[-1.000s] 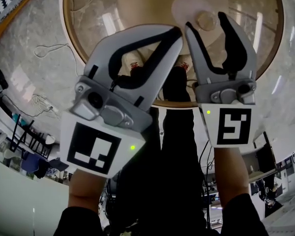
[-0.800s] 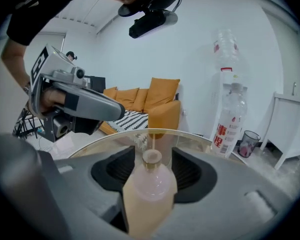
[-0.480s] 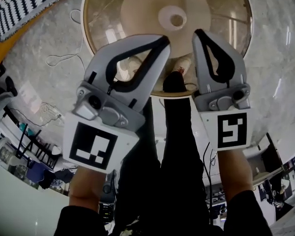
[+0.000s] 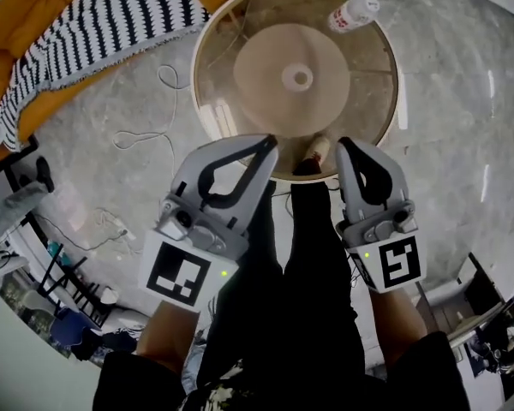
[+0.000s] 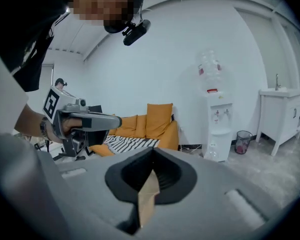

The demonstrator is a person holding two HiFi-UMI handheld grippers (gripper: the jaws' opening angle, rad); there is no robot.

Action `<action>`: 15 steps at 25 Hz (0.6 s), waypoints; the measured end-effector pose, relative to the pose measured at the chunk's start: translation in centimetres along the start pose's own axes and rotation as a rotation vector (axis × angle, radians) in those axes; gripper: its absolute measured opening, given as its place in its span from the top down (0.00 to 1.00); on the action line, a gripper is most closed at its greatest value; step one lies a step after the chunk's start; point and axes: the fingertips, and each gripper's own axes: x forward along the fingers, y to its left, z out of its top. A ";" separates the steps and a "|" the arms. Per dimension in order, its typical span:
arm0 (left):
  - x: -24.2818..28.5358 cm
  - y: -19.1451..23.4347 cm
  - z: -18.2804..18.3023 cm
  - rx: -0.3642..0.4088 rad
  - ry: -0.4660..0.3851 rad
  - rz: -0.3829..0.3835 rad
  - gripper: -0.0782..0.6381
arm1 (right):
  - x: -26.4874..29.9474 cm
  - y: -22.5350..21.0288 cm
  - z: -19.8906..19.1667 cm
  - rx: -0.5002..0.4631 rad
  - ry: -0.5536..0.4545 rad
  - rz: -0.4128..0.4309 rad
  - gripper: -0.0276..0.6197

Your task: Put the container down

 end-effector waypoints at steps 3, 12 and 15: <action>-3.4 -1.2 2.7 0.022 -0.004 -0.009 0.88 | -2.3 2.1 2.9 0.001 -0.037 -0.048 0.97; -12.0 -4.2 12.3 0.090 -0.088 -0.021 0.88 | -9.4 7.0 14.3 -0.023 -0.160 -0.145 0.97; -14.3 -5.1 14.7 0.134 -0.105 -0.030 0.88 | -11.8 8.6 17.8 -0.058 -0.202 -0.159 0.97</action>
